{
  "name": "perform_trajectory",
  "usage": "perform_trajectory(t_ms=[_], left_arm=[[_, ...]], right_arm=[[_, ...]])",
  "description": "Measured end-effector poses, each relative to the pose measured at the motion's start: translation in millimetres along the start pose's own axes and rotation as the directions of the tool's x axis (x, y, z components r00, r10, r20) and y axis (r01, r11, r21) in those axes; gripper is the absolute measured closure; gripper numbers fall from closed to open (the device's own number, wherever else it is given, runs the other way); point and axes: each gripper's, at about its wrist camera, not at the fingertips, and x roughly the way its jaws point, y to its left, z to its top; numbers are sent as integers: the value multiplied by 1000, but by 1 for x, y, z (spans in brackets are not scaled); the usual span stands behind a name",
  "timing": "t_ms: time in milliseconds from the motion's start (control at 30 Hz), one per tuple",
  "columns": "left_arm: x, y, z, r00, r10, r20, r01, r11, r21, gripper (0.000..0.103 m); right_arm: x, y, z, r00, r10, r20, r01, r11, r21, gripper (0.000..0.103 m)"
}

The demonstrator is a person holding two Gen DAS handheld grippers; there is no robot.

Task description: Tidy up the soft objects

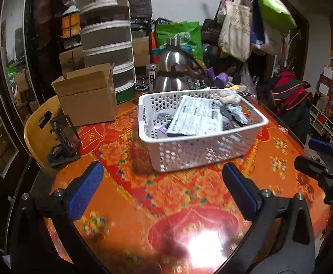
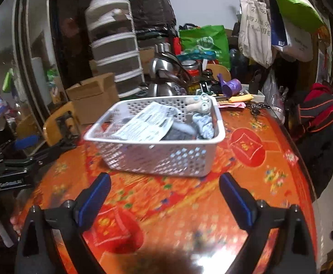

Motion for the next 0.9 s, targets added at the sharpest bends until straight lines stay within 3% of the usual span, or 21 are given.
perform_trajectory(t_ms=[133,200,433,533,667,900], left_arm=[[-39,-9,-28,999,-21,38,21,1000,8,0],[-57,-13,-37,998,-32,57,31,999,11,0],[-89,-18,-43,997,-25,79,24,1000,9,0],[-89,-16,-39,997,-33,76,33,999,-2,0],[-87,-11,-39,997,-31,69,32,999,-17,0],[-79,-9,-37,998,-30,57,31,999,-19,0]], right_arm=[[-30,13,-28,999,-36,35,36,999,1,6],[-43,23,-42,999,-11,30,11,1000,-6,5],[-70,43,-55,999,-32,31,33,999,-34,4],[-75,37,-51,999,6,37,-6,1000,5,4],[-76,34,-45,998,-37,47,37,999,6,4],[-71,38,-48,999,-38,32,38,999,-13,4]])
